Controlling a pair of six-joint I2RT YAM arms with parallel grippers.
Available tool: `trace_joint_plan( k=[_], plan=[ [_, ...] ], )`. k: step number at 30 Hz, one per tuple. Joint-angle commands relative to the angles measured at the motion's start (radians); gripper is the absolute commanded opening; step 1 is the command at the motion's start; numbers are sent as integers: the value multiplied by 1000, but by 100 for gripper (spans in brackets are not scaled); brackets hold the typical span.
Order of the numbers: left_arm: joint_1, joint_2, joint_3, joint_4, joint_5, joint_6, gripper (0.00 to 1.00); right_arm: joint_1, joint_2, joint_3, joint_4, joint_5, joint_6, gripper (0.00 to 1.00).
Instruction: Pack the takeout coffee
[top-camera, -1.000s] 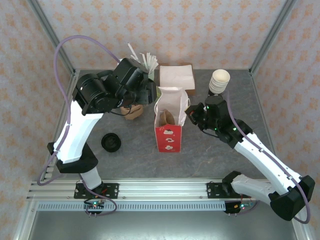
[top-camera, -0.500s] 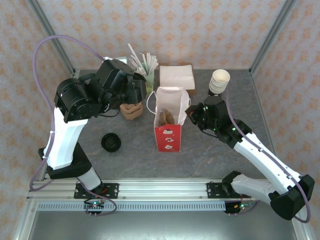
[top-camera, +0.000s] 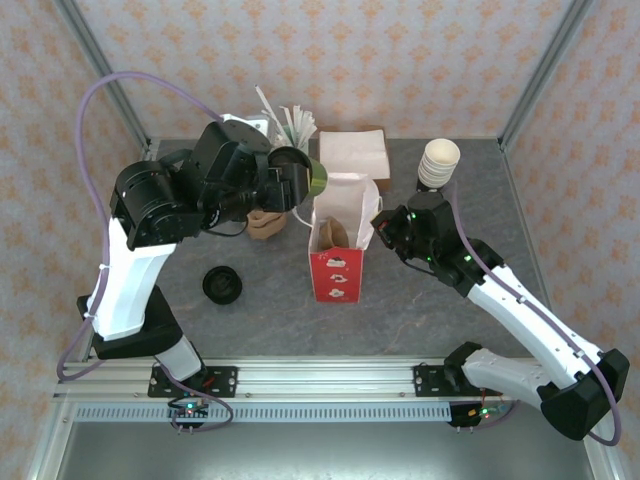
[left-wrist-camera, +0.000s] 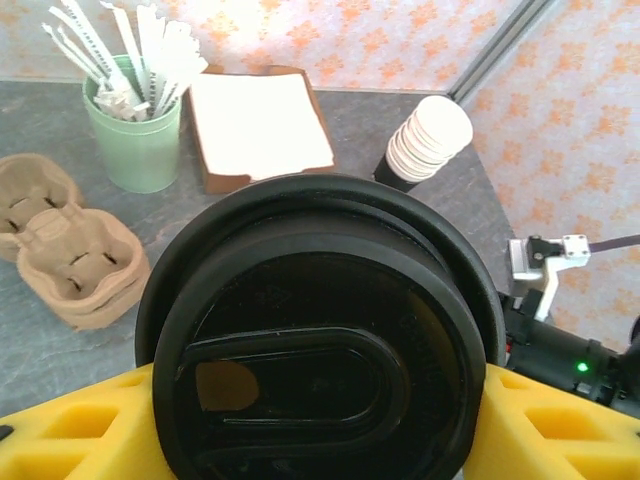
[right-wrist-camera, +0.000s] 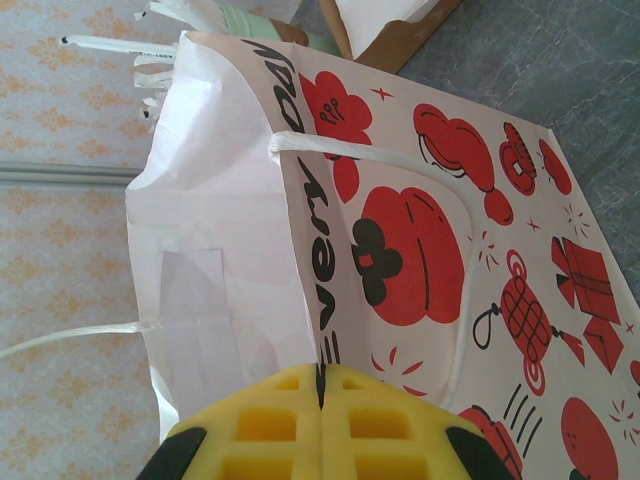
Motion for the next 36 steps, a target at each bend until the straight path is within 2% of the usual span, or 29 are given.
trace_joint_plan(
  k=[1,9,14,22,36],
  plan=[
    [-12,-25,-18,67,31,30,61,5,-1,-11,-7,32,-5,0],
    [-12,51,-50,62,57,20,61,5,-8,-11,-5,28,-1,0],
    [-12,157,2,-21,20,-16,61,5,-24,-11,-11,27,2,0],
    [-5,248,-4,-51,-19,-72,61,5,-59,-23,-12,17,15,0],
    [21,432,34,-29,51,-132,61,7,-102,-96,34,-8,65,0]
  ],
)
